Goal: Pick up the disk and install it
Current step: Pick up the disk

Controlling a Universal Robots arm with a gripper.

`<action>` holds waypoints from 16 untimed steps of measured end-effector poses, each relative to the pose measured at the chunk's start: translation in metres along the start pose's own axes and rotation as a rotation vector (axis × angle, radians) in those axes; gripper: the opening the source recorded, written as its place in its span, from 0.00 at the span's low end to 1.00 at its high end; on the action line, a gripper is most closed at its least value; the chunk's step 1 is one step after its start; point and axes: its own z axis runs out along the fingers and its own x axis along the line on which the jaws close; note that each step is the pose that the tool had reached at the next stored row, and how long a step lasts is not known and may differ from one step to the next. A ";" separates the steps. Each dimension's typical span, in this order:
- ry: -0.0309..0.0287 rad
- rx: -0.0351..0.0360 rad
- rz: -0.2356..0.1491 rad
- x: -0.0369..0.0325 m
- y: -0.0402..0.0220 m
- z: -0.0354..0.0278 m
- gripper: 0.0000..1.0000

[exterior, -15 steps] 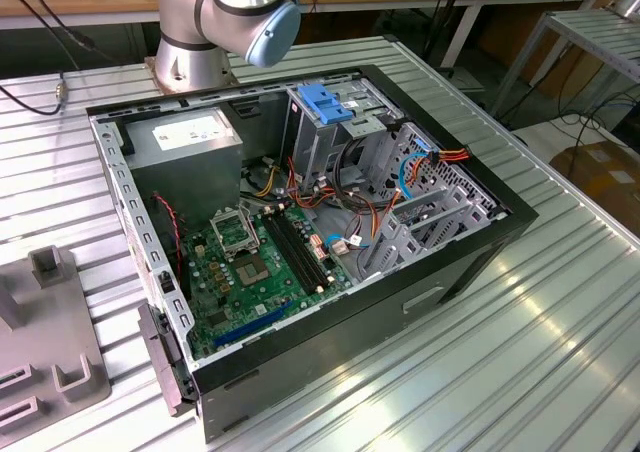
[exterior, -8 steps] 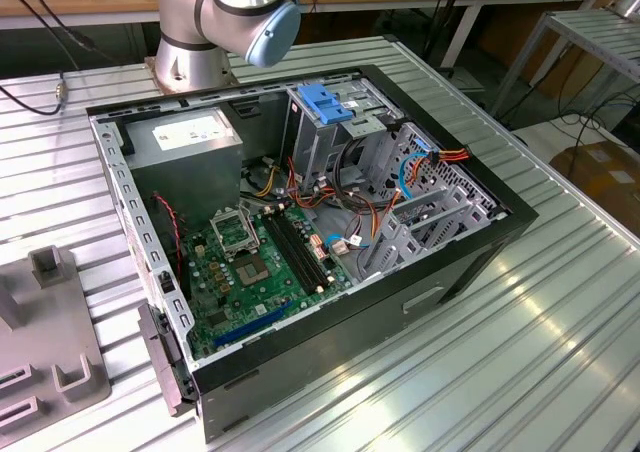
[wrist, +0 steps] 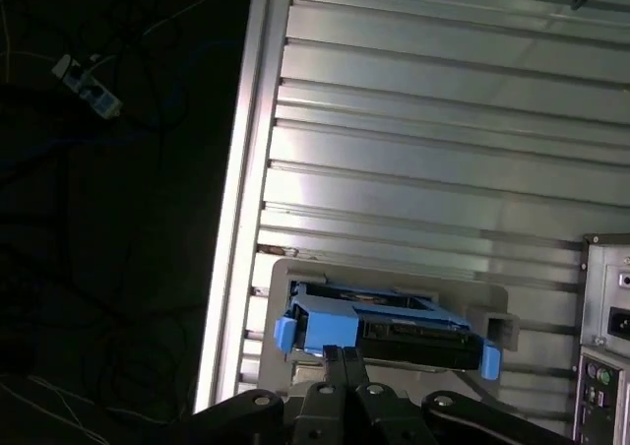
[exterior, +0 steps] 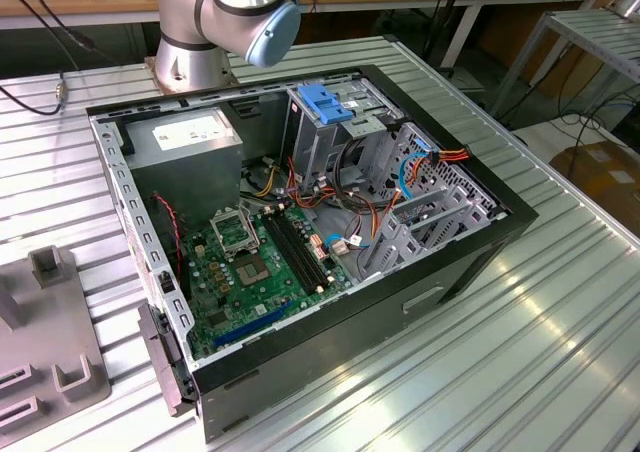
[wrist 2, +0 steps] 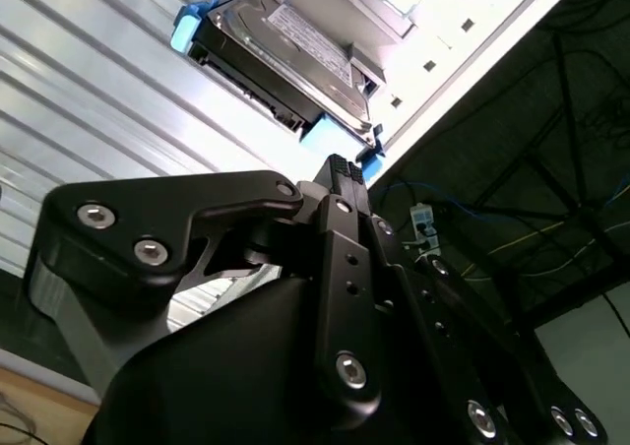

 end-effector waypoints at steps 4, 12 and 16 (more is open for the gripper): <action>0.0018 -0.0008 -0.041 0.0000 0.0000 0.0000 0.10; 0.0062 -0.0029 -0.141 0.0000 0.0000 0.0000 0.10; 0.0078 -0.0036 -0.178 0.0000 0.0000 0.0000 0.10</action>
